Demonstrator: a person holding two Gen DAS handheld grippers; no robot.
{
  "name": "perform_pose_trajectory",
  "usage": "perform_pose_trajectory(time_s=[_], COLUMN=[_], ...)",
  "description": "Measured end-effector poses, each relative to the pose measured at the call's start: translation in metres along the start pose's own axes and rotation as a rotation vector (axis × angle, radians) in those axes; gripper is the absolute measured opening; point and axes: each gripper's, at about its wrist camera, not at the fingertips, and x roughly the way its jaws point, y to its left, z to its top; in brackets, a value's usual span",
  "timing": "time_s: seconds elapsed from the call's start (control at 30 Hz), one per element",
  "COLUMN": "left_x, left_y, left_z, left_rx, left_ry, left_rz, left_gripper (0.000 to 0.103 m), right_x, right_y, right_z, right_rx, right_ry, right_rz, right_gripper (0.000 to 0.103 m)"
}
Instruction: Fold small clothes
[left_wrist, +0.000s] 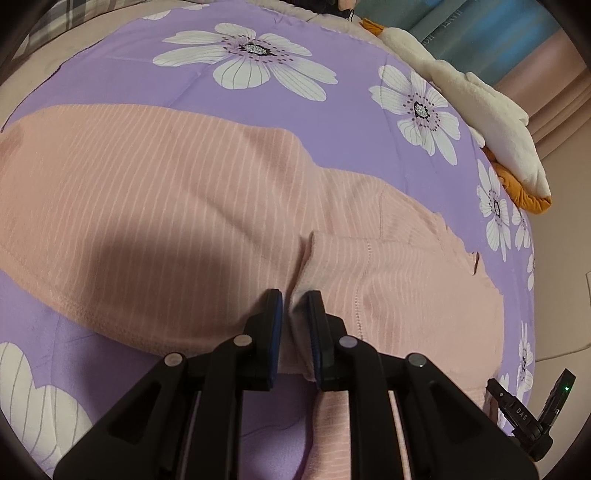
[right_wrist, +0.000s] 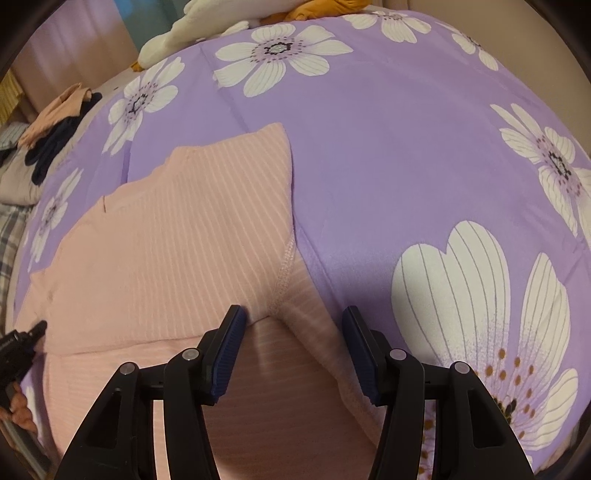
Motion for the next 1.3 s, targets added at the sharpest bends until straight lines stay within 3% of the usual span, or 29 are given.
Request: perform_pose_trajectory(time_s=[0.33,0.47,0.57,0.63,0.7,0.87,0.9,0.97,1.1,1.3], left_x=[-0.003,-0.017,-0.031,-0.040,-0.052,-0.094,-0.104,-0.121,-0.144,-0.165], left_y=[-0.002,-0.016,-0.022,-0.019,-0.011,0.018,0.027,0.044,0.071,0.108], left_z=[-0.006,-0.018,-0.031,-0.037,-0.039,-0.037,-0.036,-0.034,-0.038,-0.042], left_rx=[-0.003,0.062,0.099,0.085,0.051,-0.046,-0.071,-0.112,-0.179,-0.277], left_ry=[-0.048,-0.083,-0.114,-0.122,-0.127,-0.200,-0.219,-0.248,-0.282,-0.312], left_rz=[0.014,0.068,0.064,0.048,0.050,0.046,0.041,0.042,0.078,0.047], left_gripper=[0.016,0.019,0.022,0.027,0.043,0.068,0.078,0.087,0.093,0.095], right_x=[0.000,0.000,0.001,0.001,0.001,-0.018,-0.027,-0.042,-0.079,-0.109], right_y=[0.001,-0.001,0.002,0.006,0.009,0.019,0.022,0.028,0.051,0.091], right_z=[-0.002,-0.002,-0.002,-0.002,-0.001,0.003,0.004,0.005,0.004,-0.004], right_rx=[-0.021,-0.020,-0.038,-0.049,-0.058,-0.080,-0.086,-0.095,-0.154,-0.238], right_ry=[-0.010,-0.012,-0.012,-0.011,-0.009,-0.035,-0.056,-0.089,-0.170,-0.262], right_rz=[-0.008,0.006,0.010,-0.002,-0.023,-0.086,-0.077,-0.041,0.037,0.170], right_gripper=[0.056,0.057,0.062,0.065,0.065,0.065,0.066,0.071,0.095,0.097])
